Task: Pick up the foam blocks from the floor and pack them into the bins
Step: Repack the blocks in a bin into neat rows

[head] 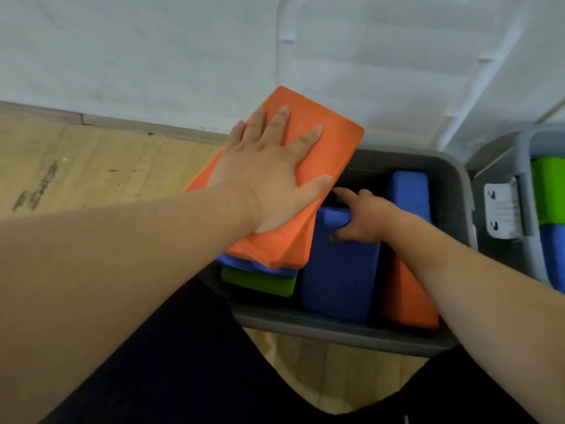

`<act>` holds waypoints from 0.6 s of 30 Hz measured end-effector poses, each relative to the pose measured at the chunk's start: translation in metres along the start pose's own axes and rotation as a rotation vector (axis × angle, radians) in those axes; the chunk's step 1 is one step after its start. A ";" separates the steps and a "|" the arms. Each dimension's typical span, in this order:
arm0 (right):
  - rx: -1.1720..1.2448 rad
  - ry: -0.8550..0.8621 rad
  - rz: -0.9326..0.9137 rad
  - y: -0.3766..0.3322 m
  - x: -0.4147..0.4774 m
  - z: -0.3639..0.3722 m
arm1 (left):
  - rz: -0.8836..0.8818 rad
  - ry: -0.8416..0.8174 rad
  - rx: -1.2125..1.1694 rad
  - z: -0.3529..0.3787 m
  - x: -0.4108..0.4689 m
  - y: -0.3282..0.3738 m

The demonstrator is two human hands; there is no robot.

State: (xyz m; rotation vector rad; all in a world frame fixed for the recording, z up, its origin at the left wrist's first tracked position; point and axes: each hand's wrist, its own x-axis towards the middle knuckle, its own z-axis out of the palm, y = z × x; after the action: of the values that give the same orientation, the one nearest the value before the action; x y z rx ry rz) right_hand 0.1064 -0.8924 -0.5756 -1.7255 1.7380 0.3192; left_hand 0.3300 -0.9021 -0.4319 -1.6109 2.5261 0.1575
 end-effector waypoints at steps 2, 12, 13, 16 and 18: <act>-0.033 0.006 -0.042 -0.001 -0.024 -0.017 | -0.010 0.006 -0.030 -0.002 -0.003 -0.007; 0.133 0.323 0.111 0.014 -0.137 -0.053 | -0.067 -0.036 -0.041 -0.005 -0.013 -0.003; 0.148 0.366 0.142 0.019 -0.144 -0.064 | -0.074 -0.042 -0.044 -0.005 -0.013 -0.002; 0.127 0.504 0.194 0.023 -0.168 -0.096 | -0.078 -0.029 -0.062 -0.008 -0.015 0.004; 0.109 0.580 0.223 0.020 -0.186 -0.113 | -0.074 -0.005 -0.062 -0.008 -0.017 0.007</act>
State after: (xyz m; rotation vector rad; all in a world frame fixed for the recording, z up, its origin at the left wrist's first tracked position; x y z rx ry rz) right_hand 0.0402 -0.8102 -0.3847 -1.6450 2.3168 -0.2059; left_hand 0.3300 -0.8849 -0.4213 -1.7212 2.4773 0.2326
